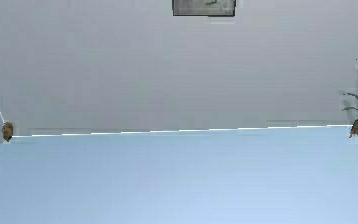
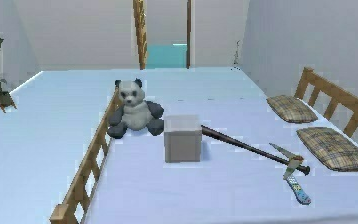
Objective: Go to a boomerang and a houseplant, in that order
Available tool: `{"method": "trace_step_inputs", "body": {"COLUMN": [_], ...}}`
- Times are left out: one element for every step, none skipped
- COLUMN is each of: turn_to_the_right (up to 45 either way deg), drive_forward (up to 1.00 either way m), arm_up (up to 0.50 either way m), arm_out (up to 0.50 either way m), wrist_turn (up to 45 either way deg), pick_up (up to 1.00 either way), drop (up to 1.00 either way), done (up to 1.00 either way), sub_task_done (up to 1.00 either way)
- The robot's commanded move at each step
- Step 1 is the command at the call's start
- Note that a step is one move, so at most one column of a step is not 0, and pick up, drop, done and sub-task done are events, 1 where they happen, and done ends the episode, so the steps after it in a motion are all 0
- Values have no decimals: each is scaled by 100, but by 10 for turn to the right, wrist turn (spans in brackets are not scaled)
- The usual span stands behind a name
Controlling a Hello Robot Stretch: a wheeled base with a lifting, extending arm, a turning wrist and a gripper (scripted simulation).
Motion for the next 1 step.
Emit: {"method": "trace_step_inputs", "body": {"turn_to_the_right": [-30], "drive_forward": [0], "arm_up": [0], "arm_out": [0], "wrist_turn": [0], "pick_up": [0], "drop": [0], "done": [0], "sub_task_done": [0]}}
